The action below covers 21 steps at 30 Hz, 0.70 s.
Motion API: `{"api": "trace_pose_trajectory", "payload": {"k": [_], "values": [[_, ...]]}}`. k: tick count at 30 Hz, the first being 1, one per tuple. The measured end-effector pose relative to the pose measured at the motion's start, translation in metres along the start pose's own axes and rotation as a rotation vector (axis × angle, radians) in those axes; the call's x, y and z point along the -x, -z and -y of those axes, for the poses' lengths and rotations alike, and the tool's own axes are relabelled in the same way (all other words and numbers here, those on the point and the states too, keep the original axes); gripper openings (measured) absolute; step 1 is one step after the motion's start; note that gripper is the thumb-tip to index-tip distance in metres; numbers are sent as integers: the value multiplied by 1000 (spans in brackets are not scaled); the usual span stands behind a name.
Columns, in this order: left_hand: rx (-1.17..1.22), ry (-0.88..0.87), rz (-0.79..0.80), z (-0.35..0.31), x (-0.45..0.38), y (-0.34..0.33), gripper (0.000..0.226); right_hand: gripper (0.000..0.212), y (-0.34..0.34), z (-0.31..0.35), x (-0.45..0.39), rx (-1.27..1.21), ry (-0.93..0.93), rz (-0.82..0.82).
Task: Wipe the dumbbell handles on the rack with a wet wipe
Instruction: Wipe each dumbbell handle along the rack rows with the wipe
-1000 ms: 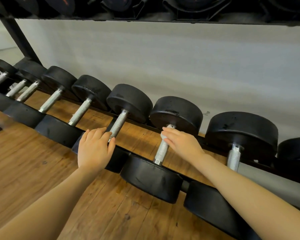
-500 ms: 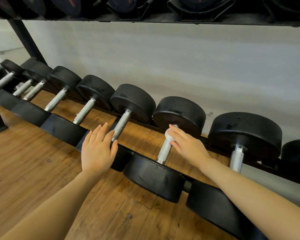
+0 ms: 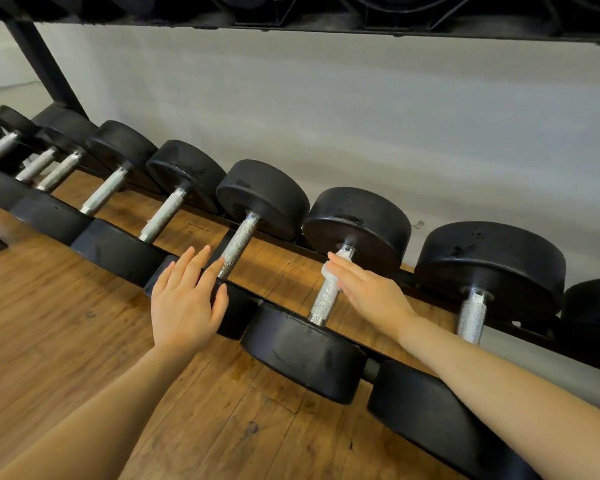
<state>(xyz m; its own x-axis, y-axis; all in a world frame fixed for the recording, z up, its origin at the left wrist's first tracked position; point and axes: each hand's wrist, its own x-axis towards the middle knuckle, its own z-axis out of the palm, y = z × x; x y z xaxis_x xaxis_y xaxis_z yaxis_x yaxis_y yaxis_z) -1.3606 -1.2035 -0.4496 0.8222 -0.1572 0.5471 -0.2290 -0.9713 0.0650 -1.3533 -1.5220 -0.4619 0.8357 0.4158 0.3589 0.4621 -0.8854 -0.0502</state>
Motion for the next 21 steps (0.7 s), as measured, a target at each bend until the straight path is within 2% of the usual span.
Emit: {"api": "trace_pose_trajectory", "payload": {"k": [4, 10, 15, 21], "values": [[-6, -1, 2, -1, 0, 0, 52, 60, 4, -2, -3, 8, -87, -118], [-9, 1, 7, -1, 0, 0, 52, 56, 0, 5, 2, -29, 81, -127], [-14, 1, -2, 0, 0, -1, 52, 40, 5, -1, 1, -102, -99, -232], [0, -5, -22, 1, 0, -2, 52, 38, 7, -5, 0, -76, -98, -310]]}}
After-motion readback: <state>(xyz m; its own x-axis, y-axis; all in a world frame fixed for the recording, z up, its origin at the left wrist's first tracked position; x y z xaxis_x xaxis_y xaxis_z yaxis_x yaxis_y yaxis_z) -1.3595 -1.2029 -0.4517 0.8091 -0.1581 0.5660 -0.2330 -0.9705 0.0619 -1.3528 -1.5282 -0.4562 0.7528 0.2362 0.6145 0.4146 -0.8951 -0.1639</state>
